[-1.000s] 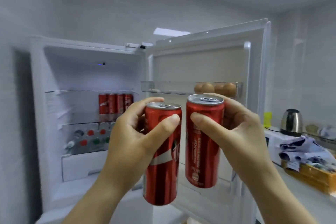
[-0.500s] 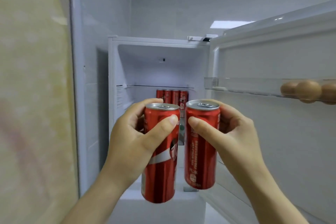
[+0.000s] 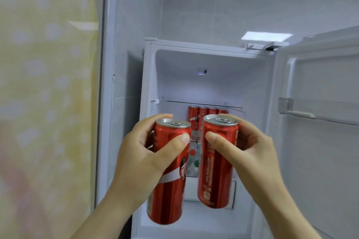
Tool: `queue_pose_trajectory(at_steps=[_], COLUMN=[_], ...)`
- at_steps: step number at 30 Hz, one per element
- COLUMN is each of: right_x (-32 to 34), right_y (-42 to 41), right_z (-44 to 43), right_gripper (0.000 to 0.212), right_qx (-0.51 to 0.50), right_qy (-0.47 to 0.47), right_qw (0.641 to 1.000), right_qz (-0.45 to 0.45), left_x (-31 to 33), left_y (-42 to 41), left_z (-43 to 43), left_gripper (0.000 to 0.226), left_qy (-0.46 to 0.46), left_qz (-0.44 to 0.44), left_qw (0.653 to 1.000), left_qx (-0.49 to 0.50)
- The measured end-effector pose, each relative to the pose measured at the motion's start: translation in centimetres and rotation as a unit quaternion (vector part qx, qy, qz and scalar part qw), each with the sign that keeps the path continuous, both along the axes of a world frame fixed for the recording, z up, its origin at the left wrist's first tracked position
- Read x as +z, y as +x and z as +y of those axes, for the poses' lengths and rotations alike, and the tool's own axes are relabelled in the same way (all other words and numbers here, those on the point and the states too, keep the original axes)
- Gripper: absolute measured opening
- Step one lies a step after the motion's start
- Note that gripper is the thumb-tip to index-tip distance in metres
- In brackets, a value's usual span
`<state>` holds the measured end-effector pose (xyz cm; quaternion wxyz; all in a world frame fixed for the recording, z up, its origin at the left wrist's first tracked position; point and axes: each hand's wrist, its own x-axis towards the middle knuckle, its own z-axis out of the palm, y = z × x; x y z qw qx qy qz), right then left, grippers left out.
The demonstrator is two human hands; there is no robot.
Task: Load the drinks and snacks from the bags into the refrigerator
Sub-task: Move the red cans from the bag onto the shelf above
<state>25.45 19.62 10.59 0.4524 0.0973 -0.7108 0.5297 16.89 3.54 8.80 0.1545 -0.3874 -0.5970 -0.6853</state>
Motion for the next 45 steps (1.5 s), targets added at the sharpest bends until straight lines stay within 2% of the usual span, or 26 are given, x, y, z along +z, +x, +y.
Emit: queue_pose_trajectory(at_steps=[6,13,20,24,33,39,45], right_x=[-1.2,-2.6,-2.6,-2.2,-2.6,-2.9,-3.1], right_y=[-5.7,-11.9,-18.3,-22.1,-28.6,-31.4,-33.9], right_z=[0.2,3.1,8.4,11.7,17.5,18.6,19.4], right_gripper=[0.031,0.036,0.030,0.038,0.035,0.039,0.035], right_qx=[0.013,-0.003,-0.002,-0.008,-0.016,-0.029,-0.049], right_qy=[-0.012,0.000,-0.014,-0.035,-0.020,-0.019,-0.001], right_qw=[0.999,0.999,1.000,0.999,0.999,0.999,0.998], right_qz=[-0.030,-0.039,-0.017,-0.002,-0.022,-0.032,-0.045], left_x=[-1.7,-2.3,-1.8,-0.9,-1.6,-1.4,-2.2], left_y=[-5.4,-10.8,-16.7,-20.3,-27.1,-30.5,-34.0], left_z=[-0.4,2.0,7.2,11.2,17.5,19.0,20.6], left_gripper=[0.057,0.049,0.053,0.055,0.069,0.052,0.051], left_qy=[-0.007,-0.018,-0.011,-0.014,0.034,0.021,0.022], left_qz=[-0.033,-0.046,-0.028,-0.023,-0.062,-0.062,-0.075], left_qw=[0.999,0.998,0.996,0.994,0.991,0.993,0.992], left_qx=[0.021,0.044,0.088,0.103,0.113,0.093,0.101])
